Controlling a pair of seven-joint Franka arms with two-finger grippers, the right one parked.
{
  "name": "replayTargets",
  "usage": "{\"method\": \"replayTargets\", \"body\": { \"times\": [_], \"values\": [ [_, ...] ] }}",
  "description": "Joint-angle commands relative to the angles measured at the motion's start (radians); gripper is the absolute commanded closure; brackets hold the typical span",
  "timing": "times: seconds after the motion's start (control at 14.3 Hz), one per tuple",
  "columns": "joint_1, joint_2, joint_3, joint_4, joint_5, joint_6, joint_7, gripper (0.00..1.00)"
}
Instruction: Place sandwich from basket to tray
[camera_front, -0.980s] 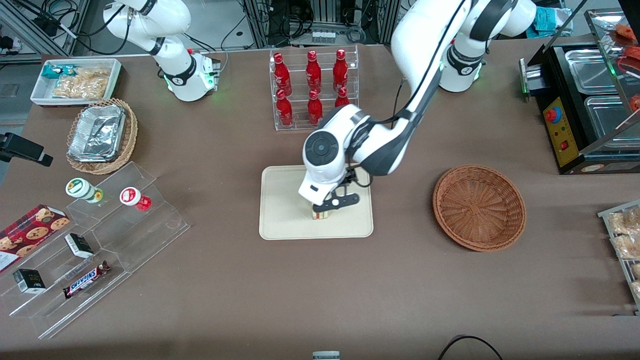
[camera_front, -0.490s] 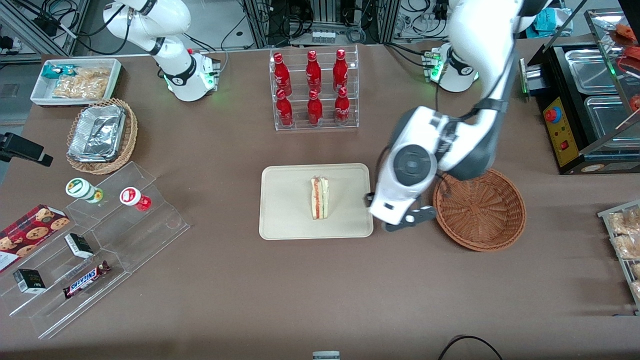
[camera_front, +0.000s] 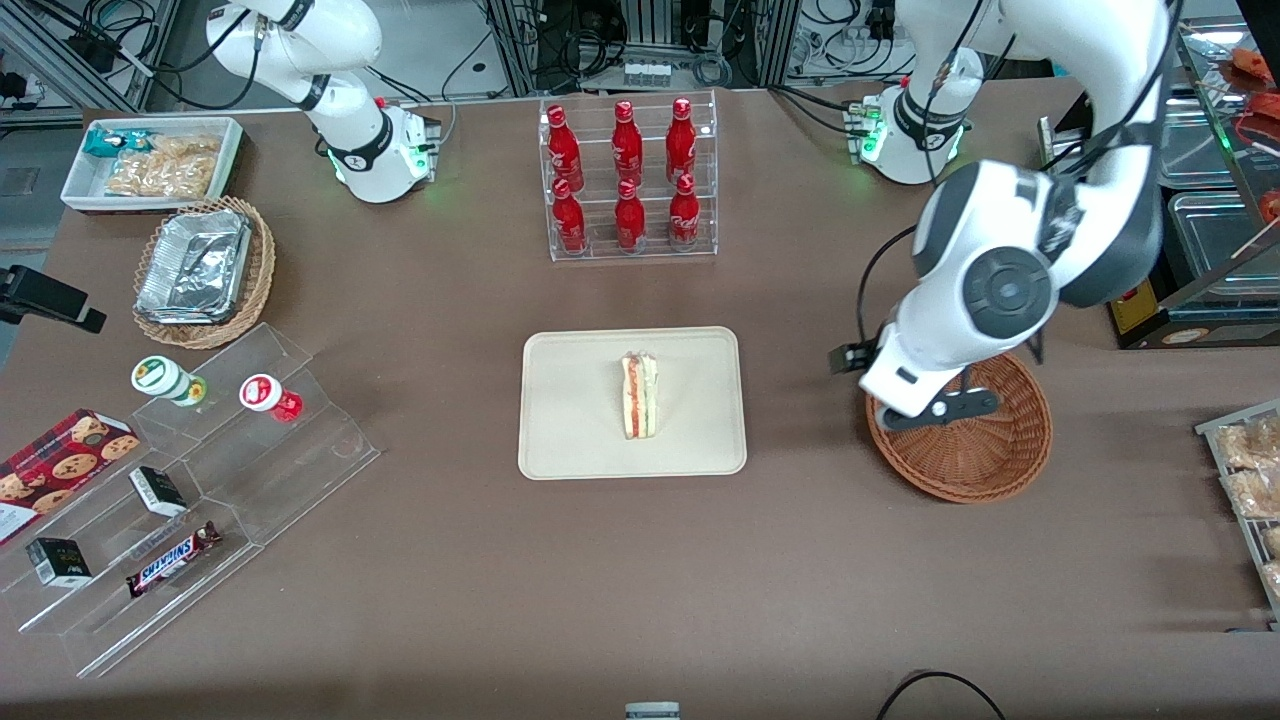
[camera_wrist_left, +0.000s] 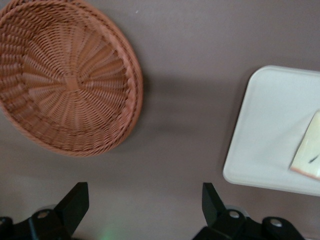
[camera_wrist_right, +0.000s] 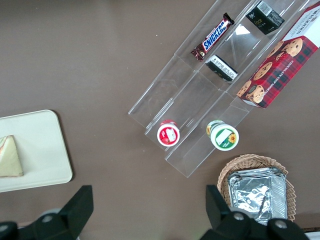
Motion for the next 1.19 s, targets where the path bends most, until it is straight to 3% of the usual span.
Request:
{"method": "replayTargets", "body": {
  "times": [0.0, 0.14, 0.35, 0.7, 1.12],
  "values": [
    [0.057, -0.129, 0.002, -0.078, 0.006, -0.061, 0.132, 0.00],
    [0.140, -0.168, -0.062, -0.075, 0.022, -0.100, 0.190, 0.00],
    [0.258, -0.227, -0.151, -0.078, 0.108, -0.123, 0.221, 0.00],
    [0.487, -0.317, -0.269, -0.069, 0.108, -0.164, 0.383, 0.00],
    [0.498, -0.327, -0.239, -0.037, 0.050, -0.115, 0.395, 0.00]
  ]
}}
